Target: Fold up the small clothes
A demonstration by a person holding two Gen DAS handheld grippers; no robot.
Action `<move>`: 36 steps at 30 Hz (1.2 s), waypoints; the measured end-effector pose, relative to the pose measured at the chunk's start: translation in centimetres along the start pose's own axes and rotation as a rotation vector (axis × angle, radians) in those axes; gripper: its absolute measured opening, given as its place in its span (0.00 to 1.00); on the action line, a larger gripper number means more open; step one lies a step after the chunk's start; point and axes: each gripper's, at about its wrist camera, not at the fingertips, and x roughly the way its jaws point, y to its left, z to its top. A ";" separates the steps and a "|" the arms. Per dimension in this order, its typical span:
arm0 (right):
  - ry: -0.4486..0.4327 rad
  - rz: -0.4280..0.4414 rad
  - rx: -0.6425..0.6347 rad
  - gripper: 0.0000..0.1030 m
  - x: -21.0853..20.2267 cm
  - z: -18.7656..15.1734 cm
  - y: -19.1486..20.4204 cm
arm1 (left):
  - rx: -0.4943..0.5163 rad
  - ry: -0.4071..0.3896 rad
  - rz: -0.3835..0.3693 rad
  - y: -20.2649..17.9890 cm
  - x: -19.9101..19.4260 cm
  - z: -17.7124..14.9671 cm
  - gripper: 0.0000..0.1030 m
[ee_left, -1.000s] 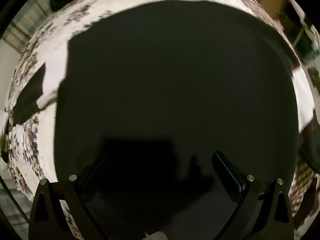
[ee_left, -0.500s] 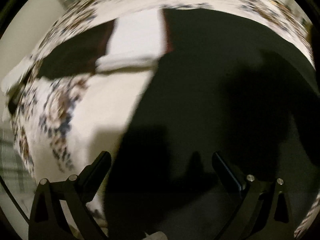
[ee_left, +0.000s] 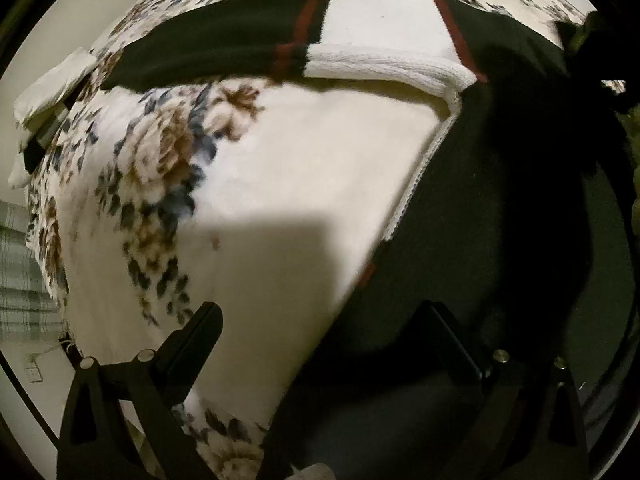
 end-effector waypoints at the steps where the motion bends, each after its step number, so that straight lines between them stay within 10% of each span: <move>1: 0.054 0.043 -0.002 0.28 0.7 -0.1 0.2 | 0.010 -0.002 -0.004 -0.2 -0.1 0.2 1.00; 7: 0.102 0.396 0.190 0.61 -4.9 -1.8 -8.8 | 0.054 -0.039 -0.030 -1.1 -1.0 1.5 1.00; 13: 0.240 0.288 0.332 0.63 -6.9 -13.1 -20.6 | 0.084 -0.051 -0.083 -4.0 -1.7 2.7 1.00; 17: 0.283 0.022 0.371 0.56 -4.4 -19.7 -27.5 | 0.123 -0.066 -0.120 -7.3 -2.0 3.8 1.00; 19: 0.255 -0.048 0.434 0.13 -4.0 -21.2 -30.7 | 0.145 -0.092 -0.142 -9.4 -2.7 4.6 1.00; 21: 0.235 -0.062 0.532 0.00 -3.8 -22.7 -33.0 | 0.170 -0.124 -0.162 -11.2 -3.4 5.7 1.00; 25: 0.186 -0.074 0.580 0.00 -3.9 -24.7 -32.7 | 0.194 -0.115 -0.217 -14.7 -3.6 8.3 1.00; 31: 0.166 -0.013 0.688 0.07 -4.6 -26.3 -33.1 | -0.044 0.043 -0.374 -16.6 -1.3 12.8 1.00; 36: 0.169 0.031 0.715 0.14 -4.7 -27.2 -33.6 | -0.046 0.068 -0.225 -17.5 1.9 15.7 1.00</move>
